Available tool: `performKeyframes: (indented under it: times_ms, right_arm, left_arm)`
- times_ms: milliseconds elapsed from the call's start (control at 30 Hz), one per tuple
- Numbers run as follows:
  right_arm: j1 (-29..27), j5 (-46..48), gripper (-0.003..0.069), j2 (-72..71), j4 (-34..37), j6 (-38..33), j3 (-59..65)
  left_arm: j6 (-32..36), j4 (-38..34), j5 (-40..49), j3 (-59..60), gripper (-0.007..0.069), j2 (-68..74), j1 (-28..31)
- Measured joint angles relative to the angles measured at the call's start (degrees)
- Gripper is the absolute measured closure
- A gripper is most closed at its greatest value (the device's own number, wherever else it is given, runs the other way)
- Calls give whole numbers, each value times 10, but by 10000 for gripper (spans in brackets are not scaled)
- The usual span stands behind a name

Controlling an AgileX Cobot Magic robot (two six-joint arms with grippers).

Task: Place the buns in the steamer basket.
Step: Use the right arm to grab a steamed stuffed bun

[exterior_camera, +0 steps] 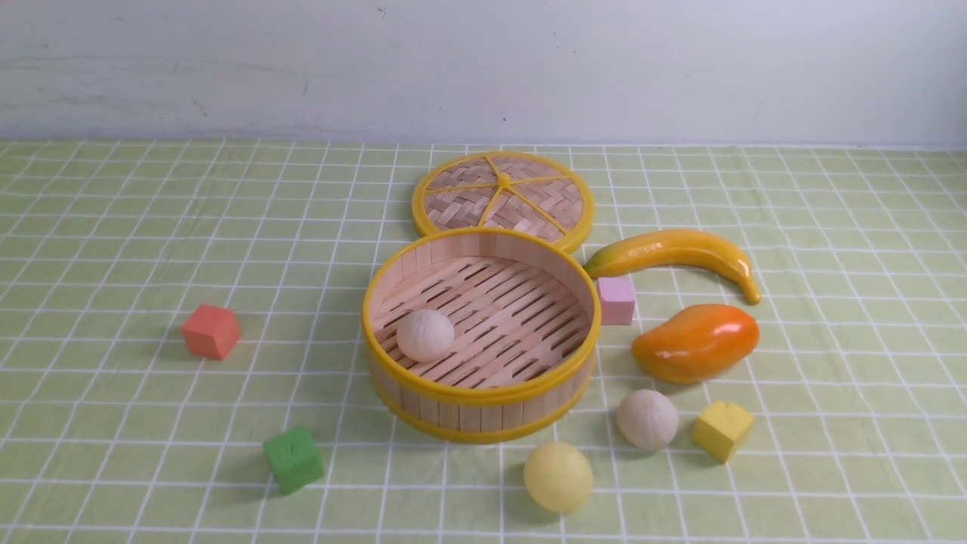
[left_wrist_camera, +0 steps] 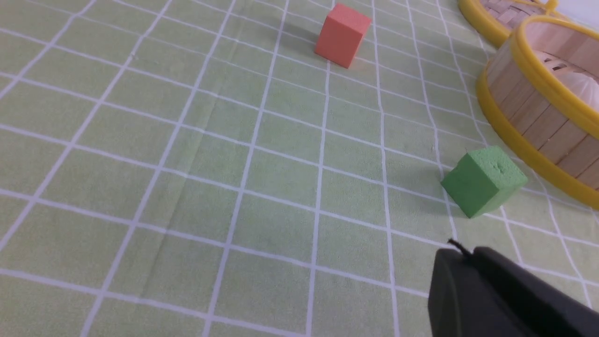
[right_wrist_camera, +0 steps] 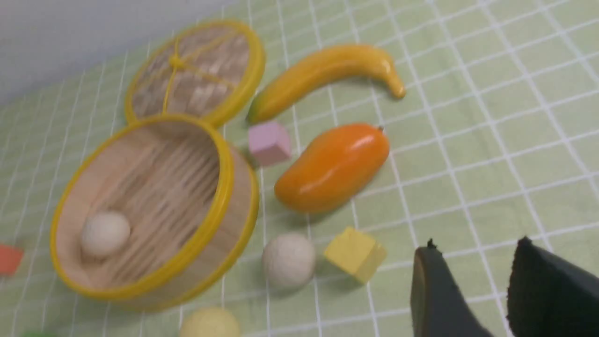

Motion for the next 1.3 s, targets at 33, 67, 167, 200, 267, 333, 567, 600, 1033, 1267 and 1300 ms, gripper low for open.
performKeyframes:
  times_ms: [33, 67, 167, 200, 267, 333, 567, 600, 1033, 1267, 1300]
  right_arm:
    - [0, 22, 420, 15, 30, -53, -11]
    - [0, 22, 420, 18, 37, -66, -12]
    - [0, 49, 420, 49, 151, -243, -36]
    - [0, 47, 420, 52, 188, -281, -39]
    - [0, 43, 420, 52, 257, -339, -41]
    - [0, 43, 420, 52, 302, -375, -42]
    - [1, 197, 420, 123, 441, -580, -44]
    - [1, 223, 420, 142, 442, -588, -50]
    - [250, 231, 420, 307, 58, -284, -249]
    - [362, 198, 420, 399, -63, -190, -280]
    - [367, 192, 420, 415, -63, -184, -283]
  left_arm:
    - [0, 0, 0, 0, 603, 0, 0]
    - [0, 0, 0, 0, 603, 0, 0]
    - [0, 0, 0, 0, 600, 0, 0]
    - [0, 0, 0, 0, 598, 0, 0]
    - [0, 0, 0, 0, 596, 0, 0]
    - [0, 0, 0, 0, 596, 0, 0]
    - [0, 0, 0, 0, 588, 0, 0]
    - [0, 0, 0, 0, 587, 0, 0]
    - [0, 0, 0, 0, 575, 0, 0]
    - [0, 0, 0, 0, 571, 0, 0]
    - [0, 0, 0, 0, 570, 0, 0]
